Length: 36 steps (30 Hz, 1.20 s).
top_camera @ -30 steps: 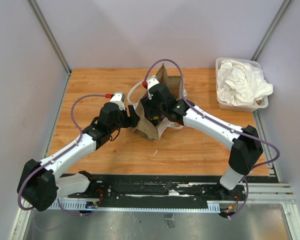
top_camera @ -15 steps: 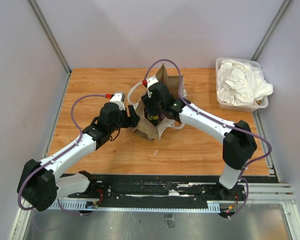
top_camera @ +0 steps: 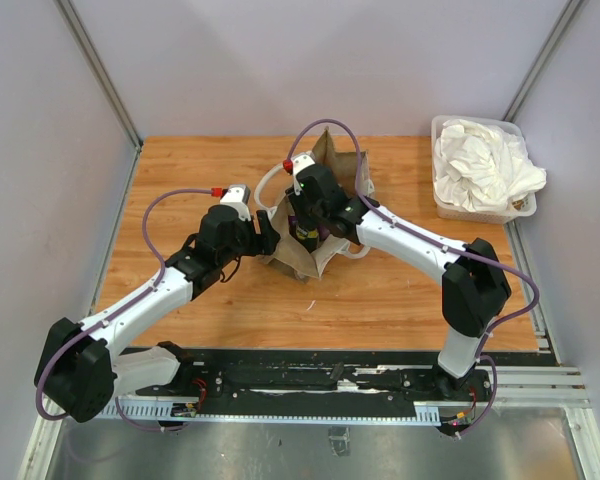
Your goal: Take the beverage out of the canvas bag
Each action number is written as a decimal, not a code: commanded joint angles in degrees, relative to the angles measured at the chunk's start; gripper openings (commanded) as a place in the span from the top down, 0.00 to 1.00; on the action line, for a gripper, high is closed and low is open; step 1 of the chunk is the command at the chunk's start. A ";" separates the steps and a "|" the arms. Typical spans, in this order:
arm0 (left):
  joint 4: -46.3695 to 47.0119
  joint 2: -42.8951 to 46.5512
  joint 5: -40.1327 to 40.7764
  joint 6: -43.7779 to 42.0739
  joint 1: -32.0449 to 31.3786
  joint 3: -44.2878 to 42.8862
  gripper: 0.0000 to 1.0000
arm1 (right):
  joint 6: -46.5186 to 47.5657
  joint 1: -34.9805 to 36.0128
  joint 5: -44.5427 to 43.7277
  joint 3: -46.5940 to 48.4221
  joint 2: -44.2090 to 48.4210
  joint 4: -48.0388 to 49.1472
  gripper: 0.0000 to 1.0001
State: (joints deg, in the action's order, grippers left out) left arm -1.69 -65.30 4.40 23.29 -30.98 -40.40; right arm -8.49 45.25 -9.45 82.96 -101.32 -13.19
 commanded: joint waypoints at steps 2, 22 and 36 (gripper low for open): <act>-5.25 -0.97 -2.21 -0.70 -1.27 0.83 0.26 | 1.51 -0.78 0.92 -0.99 1.62 2.02 0.99; -4.92 -1.07 -2.69 -0.74 -1.36 0.96 0.26 | 8.04 -0.63 2.43 3.74 9.11 2.58 0.99; -4.94 -0.62 -2.60 -0.74 -1.36 1.28 0.26 | 15.89 -0.13 -1.15 15.16 14.08 -2.44 0.99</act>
State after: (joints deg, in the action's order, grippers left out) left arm -1.69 -65.36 3.73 23.42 -31.00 -40.40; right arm 1.80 45.23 -6.66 90.59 -92.29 -19.14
